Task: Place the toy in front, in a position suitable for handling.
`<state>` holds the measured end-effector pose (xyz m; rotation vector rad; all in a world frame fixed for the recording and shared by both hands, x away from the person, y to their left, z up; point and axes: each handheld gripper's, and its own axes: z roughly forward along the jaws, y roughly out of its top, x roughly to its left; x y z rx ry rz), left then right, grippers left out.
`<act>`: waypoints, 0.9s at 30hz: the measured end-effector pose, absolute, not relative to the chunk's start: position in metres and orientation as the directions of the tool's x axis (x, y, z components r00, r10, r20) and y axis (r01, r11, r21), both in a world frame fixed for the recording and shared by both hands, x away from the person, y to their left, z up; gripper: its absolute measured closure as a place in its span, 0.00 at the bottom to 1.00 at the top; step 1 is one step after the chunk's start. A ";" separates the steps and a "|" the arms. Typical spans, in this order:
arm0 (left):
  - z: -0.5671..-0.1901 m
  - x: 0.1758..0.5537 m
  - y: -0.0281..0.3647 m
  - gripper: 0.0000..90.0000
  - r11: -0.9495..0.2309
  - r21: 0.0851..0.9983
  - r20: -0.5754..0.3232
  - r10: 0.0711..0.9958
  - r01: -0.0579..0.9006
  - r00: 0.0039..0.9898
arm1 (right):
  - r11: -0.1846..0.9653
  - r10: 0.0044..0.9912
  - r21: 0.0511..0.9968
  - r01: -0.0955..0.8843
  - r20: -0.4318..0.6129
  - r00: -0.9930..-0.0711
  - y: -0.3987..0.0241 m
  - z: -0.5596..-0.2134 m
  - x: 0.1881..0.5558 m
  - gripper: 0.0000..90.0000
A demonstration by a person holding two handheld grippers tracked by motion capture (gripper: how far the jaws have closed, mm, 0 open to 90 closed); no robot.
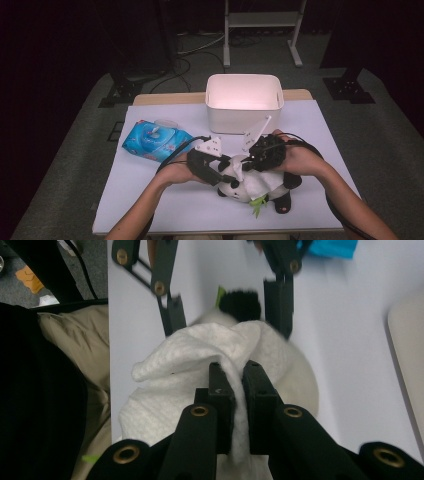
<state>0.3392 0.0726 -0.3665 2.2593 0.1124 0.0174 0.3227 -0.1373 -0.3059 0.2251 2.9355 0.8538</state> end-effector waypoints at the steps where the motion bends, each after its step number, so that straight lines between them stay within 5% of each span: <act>1: -0.367 0.340 0.073 0.39 -0.634 0.770 -0.026 0.085 0.074 0.996 | 0.834 0.174 0.535 0.132 -0.028 -0.984 -0.142 -0.307 0.322 0.93; 27: -0.364 0.340 0.072 0.36 -0.644 0.760 -0.040 0.087 0.086 0.995 | 0.757 0.362 0.582 0.296 0.003 -0.932 -0.229 -0.310 0.327 0.93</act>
